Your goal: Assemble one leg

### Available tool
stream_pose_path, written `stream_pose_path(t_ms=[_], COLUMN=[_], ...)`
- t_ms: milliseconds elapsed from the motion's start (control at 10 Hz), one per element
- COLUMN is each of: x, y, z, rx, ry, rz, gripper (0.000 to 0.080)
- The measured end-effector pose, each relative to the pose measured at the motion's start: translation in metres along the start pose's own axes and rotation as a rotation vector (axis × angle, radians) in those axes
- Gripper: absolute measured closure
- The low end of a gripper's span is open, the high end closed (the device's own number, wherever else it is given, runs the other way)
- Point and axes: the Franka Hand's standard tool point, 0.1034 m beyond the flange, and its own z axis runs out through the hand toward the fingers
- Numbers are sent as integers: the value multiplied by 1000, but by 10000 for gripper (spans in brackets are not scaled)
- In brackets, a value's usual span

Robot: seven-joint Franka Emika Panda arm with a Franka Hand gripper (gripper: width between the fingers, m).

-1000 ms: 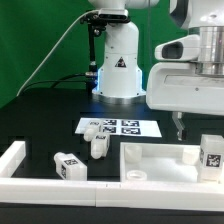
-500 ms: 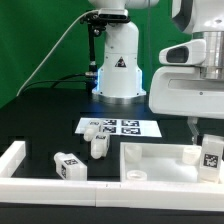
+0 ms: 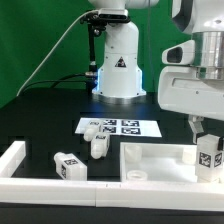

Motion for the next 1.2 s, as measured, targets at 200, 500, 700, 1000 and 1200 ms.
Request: stream_pose_path(t_ms=[200, 500, 700, 1000, 1200], x=[0, -1, -1, -1, -1], y=[0, 0, 0, 0, -1], z=[1, 1, 1, 1, 0], rx=[10, 21, 21, 24, 20], ry=[-33, -52, -68, -76, -68], rz=[355, 508, 668, 675, 465], gripper=[514, 512, 512, 504, 180])
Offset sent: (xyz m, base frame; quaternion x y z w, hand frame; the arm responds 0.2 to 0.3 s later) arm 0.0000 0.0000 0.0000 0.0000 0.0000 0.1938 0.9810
